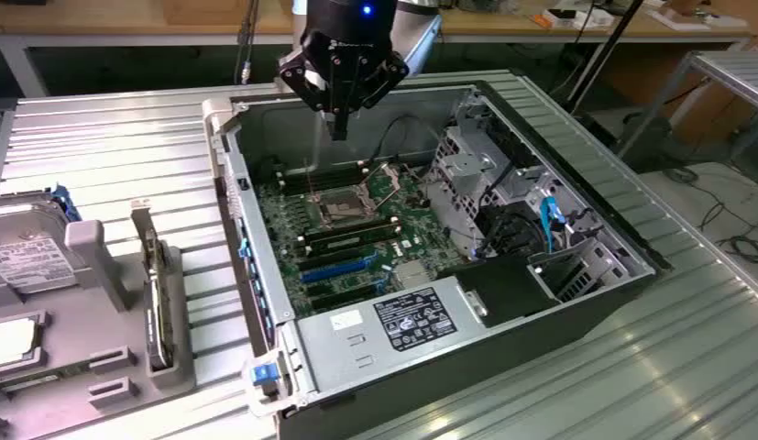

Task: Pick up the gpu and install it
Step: 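Reach for the gpu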

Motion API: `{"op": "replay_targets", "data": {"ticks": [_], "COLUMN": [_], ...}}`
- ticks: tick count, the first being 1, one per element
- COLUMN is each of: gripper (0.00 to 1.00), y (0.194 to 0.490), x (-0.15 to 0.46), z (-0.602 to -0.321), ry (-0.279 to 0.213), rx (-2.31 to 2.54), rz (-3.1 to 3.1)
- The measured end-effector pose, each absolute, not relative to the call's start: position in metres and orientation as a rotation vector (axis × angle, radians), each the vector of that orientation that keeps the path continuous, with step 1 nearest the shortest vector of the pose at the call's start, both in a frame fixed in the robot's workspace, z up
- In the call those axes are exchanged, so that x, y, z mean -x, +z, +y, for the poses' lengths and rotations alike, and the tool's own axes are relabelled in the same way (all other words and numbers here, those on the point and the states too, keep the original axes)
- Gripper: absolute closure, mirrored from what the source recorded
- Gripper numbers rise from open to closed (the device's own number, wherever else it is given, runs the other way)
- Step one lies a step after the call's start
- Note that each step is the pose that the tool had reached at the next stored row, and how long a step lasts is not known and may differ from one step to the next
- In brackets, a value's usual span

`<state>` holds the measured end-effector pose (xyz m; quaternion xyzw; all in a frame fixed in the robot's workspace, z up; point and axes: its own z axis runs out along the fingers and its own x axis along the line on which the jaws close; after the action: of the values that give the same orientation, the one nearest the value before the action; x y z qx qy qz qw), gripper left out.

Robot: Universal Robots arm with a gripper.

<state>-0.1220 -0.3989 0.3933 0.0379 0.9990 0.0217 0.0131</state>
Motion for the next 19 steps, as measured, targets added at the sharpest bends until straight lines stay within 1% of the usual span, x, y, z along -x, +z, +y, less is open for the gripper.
{"op": "replay_targets", "data": {"ticks": [12, 19], "gripper": [0.89, 0.89], "y": [0.393, 0.393], "x": [0.125, 0.137], "z": [-0.399, -0.399], "ry": [0.068, 0.068], "rx": [-0.118, -0.118], "rz": [3.112, 3.112]}}
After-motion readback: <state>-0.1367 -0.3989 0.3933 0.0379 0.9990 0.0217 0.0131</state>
